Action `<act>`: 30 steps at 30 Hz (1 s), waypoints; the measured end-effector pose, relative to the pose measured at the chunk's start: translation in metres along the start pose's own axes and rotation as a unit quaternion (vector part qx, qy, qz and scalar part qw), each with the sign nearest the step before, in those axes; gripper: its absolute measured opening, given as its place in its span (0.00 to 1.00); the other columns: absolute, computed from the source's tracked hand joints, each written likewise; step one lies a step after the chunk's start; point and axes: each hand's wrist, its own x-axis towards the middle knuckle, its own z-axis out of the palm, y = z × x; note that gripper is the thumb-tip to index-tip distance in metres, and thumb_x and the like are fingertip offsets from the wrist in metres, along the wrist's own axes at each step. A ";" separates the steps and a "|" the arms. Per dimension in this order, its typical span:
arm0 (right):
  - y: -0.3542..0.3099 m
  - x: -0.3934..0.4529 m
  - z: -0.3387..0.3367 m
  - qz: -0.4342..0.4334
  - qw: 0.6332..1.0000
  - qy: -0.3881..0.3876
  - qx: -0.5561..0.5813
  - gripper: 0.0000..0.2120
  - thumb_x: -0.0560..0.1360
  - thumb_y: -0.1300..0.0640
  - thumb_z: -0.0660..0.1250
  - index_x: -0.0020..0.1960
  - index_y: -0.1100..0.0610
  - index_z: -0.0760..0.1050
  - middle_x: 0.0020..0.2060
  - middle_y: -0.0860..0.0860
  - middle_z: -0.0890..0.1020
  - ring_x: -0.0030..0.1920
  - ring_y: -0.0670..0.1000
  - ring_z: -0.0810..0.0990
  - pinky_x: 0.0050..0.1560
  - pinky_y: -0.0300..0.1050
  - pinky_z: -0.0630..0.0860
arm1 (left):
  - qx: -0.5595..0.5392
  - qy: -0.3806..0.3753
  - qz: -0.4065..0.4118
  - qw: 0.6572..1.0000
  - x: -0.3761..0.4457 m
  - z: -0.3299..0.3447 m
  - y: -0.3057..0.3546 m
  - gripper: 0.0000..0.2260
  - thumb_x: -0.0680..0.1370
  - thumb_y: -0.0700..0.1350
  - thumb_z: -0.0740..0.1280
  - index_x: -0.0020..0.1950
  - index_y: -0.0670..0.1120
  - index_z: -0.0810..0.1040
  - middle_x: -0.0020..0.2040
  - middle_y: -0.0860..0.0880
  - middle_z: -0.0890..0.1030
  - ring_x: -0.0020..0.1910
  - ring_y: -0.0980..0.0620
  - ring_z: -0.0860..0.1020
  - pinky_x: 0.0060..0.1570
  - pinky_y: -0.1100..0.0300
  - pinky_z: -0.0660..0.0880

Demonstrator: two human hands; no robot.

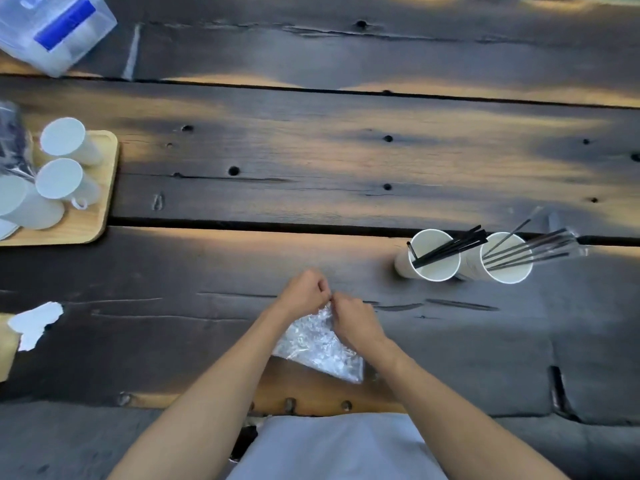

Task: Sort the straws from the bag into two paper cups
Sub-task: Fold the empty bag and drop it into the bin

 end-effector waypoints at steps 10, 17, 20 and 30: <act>0.016 -0.002 -0.011 -0.044 0.996 0.044 -0.063 0.09 0.74 0.67 0.60 0.49 0.56 0.66 0.51 0.57 0.78 0.50 0.61 0.74 0.44 0.50 0.64 | -0.174 0.034 -0.142 0.974 -0.004 0.013 -0.034 0.08 0.75 0.33 0.64 0.37 0.40 0.76 0.33 0.35 0.84 0.28 0.42 0.84 0.35 0.45 0.84; 0.030 -0.007 -0.012 -0.002 0.996 0.082 -0.022 0.09 0.76 0.68 0.62 0.51 0.57 0.65 0.51 0.56 0.73 0.49 0.58 0.71 0.43 0.49 0.66 | -0.056 0.072 -0.060 0.994 -0.016 0.011 -0.064 0.10 0.76 0.43 0.68 0.46 0.53 0.67 0.35 0.43 0.82 0.26 0.45 0.81 0.38 0.47 0.81; 0.039 -0.007 -0.016 0.021 0.997 0.077 0.016 0.08 0.76 0.64 0.64 0.52 0.57 0.66 0.51 0.54 0.69 0.49 0.57 0.70 0.46 0.52 0.73 | 0.091 0.051 -0.010 0.995 -0.018 0.004 -0.063 0.12 0.75 0.48 0.69 0.46 0.55 0.65 0.36 0.51 0.79 0.34 0.45 0.78 0.35 0.52 0.73; 0.060 0.001 -0.012 -0.044 0.993 0.091 -0.057 0.17 0.70 0.58 0.71 0.52 0.49 0.66 0.49 0.49 0.62 0.46 0.53 0.61 0.46 0.47 0.60 | 0.182 0.037 0.033 0.982 -0.024 0.006 -0.058 0.12 0.74 0.46 0.71 0.37 0.51 0.68 0.39 0.54 0.74 0.40 0.49 0.74 0.34 0.55 0.64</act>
